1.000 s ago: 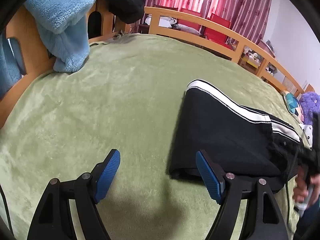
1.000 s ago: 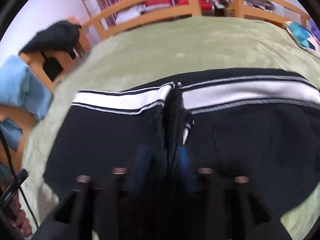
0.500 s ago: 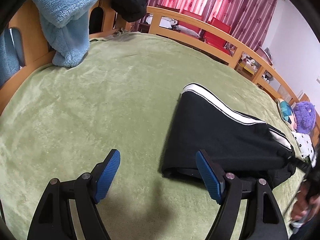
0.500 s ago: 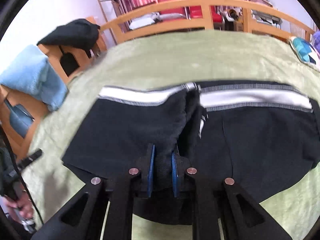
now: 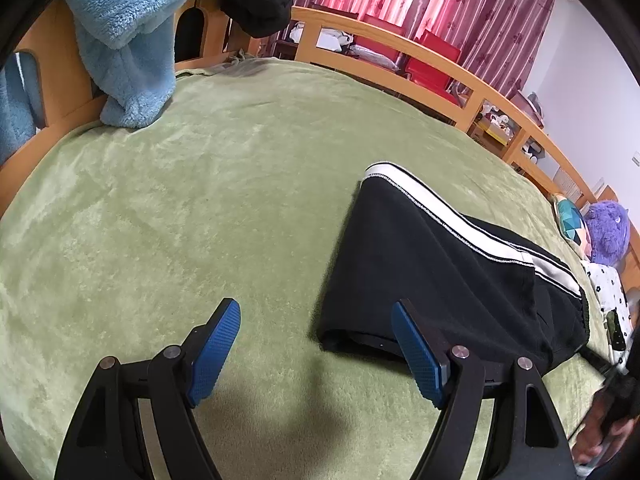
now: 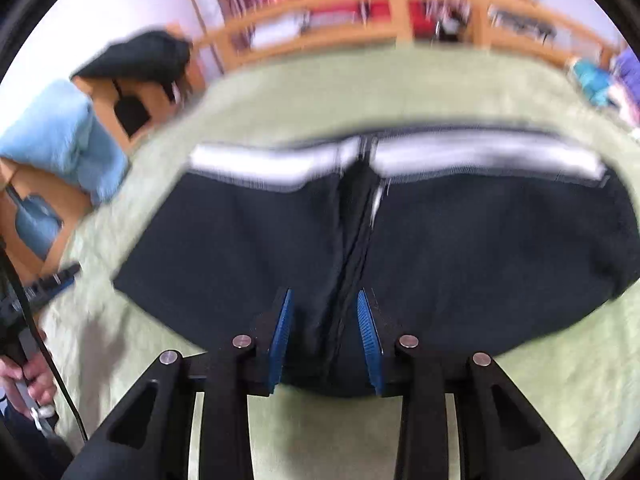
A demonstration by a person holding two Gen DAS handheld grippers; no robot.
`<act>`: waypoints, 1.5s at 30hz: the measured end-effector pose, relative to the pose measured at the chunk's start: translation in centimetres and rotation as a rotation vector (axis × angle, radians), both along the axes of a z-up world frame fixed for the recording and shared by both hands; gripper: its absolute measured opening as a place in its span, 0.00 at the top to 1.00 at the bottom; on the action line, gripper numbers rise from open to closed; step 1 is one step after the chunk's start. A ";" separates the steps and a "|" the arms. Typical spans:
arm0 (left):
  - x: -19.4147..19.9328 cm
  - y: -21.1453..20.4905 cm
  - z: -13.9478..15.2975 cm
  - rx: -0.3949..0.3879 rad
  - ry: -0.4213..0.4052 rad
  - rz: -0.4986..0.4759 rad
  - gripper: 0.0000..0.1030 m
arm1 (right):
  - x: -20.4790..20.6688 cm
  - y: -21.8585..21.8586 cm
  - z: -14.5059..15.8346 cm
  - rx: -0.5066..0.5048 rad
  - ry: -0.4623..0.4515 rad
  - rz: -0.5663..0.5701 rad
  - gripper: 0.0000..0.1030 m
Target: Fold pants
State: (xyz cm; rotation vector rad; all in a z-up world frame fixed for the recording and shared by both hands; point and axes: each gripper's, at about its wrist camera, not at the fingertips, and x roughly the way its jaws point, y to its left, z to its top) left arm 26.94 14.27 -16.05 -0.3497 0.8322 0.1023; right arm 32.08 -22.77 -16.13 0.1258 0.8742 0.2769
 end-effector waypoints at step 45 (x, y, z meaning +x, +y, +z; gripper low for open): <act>5.6 -3.7 -8.7 -0.343 0.094 0.047 0.19 | -5.8 -16.6 -0.2 -0.065 -0.016 -0.256 0.52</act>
